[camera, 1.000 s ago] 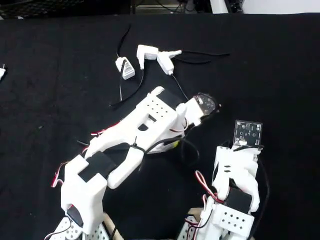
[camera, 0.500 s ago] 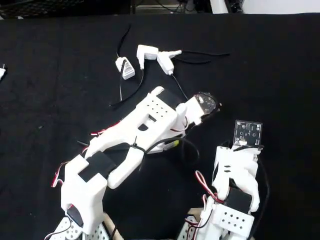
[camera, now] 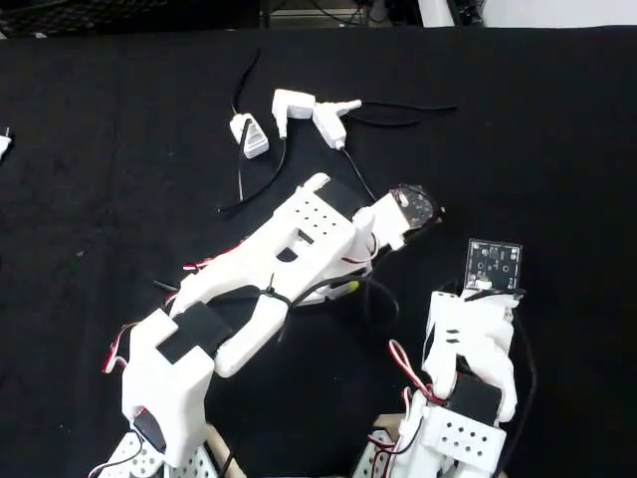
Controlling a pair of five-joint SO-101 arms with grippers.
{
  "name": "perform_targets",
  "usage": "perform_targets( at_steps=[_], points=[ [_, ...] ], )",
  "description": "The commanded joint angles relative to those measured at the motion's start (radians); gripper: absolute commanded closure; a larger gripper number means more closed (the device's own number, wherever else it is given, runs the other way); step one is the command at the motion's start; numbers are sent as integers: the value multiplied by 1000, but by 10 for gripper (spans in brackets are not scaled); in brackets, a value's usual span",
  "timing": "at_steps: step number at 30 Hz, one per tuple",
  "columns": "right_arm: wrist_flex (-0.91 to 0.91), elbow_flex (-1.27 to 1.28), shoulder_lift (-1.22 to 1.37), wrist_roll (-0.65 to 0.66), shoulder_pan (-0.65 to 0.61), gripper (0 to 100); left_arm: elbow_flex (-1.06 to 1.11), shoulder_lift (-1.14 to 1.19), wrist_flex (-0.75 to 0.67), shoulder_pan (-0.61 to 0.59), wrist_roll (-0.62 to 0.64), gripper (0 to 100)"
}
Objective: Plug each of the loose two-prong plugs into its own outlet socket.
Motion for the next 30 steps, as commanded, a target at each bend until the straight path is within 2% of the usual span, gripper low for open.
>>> perform_targets(
  at_steps=[1, 8, 30],
  points=[
    [3, -2, -35, 11, 12, 984, -7, -8, -12, -12, 35, 971],
    [3, -2, -35, 12, 12, 984, 94, -17, -97, -35, 38, 971],
    [3, -2, -30, 12, 12, 984, 163, -8, -112, -38, 40, 971]
  ],
)
